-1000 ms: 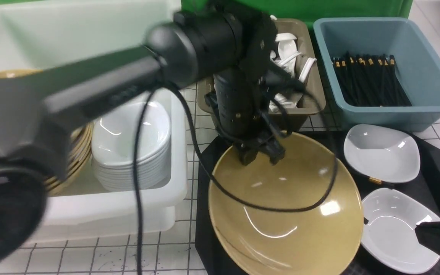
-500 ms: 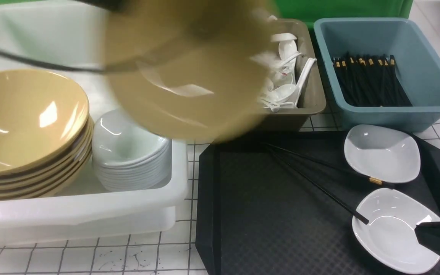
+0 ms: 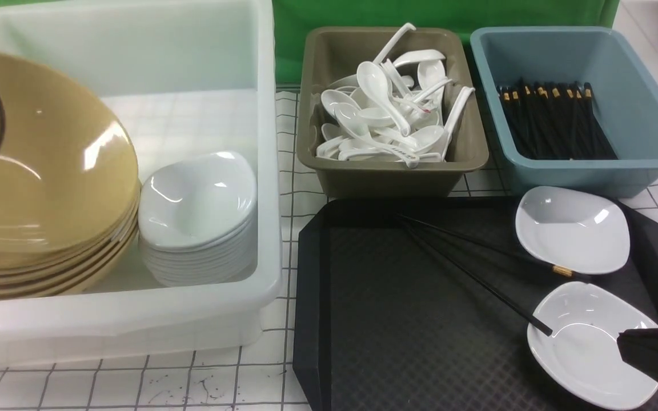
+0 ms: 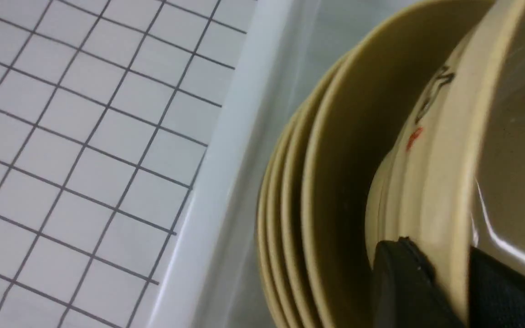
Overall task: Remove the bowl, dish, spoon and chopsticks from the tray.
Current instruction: Use the left arm to put the noodle bowl into the large storage box on the left, then use the right arm to grab a chopstick
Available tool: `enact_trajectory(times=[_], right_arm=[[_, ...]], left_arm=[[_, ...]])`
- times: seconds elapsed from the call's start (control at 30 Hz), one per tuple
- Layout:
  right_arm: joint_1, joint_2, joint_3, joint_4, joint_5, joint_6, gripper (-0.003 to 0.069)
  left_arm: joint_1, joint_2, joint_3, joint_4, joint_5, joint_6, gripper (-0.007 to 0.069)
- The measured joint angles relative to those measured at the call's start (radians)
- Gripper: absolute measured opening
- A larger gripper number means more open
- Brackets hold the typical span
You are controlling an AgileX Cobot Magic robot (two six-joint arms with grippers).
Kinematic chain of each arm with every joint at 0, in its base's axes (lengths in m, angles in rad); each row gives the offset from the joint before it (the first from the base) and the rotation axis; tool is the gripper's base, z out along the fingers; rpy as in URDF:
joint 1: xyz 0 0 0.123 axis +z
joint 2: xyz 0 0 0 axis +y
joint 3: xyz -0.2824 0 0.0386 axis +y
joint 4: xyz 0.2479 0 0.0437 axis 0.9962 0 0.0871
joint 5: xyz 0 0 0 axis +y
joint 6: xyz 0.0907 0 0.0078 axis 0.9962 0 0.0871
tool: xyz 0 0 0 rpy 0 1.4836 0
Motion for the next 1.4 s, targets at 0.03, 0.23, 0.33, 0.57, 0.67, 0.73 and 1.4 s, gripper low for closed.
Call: enact_trajectory(times=[0.03,0.23,0.33,0.57,0.67,0.73,1.4], right_arm=[[0.0,0.001,0.0,0.001,-0.001,0.002,0.005],[0.0,0.098,-0.055,-0.011,0.102,0.162,0.0137],[0.0,0.203,-0.155,-0.083,0.189,0.232,0.026],[-0.051,0.461,-0.29,-0.342,0.207,0.406,0.0465],[-0.067,0.601,-0.341,-0.317,0.188,0.348,0.0487],[-0.059,0.678,-0.384,-0.269,0.176,0.28,0.049],[0.126,1.172,-0.756,-0.251,0.246,0.182,0.034]], left_arm=[[0.002,0.012,0.002,0.008,-0.005,0.0,0.0084],[0.003,0.038,0.008,0.113,-0.005,-0.071,0.04],[0.001,0.002,-0.004,0.209,0.018,-0.198,0.0536],[-0.147,-0.212,-0.004,0.19,-0.038,-0.232,0.0549],[-0.281,-0.351,0.046,0.128,-0.098,-0.16,0.0483],[-0.37,-0.432,0.104,0.102,-0.121,-0.122,0.0431],[-0.523,-0.684,0.628,0.151,-0.188,-0.026,0.0121]])
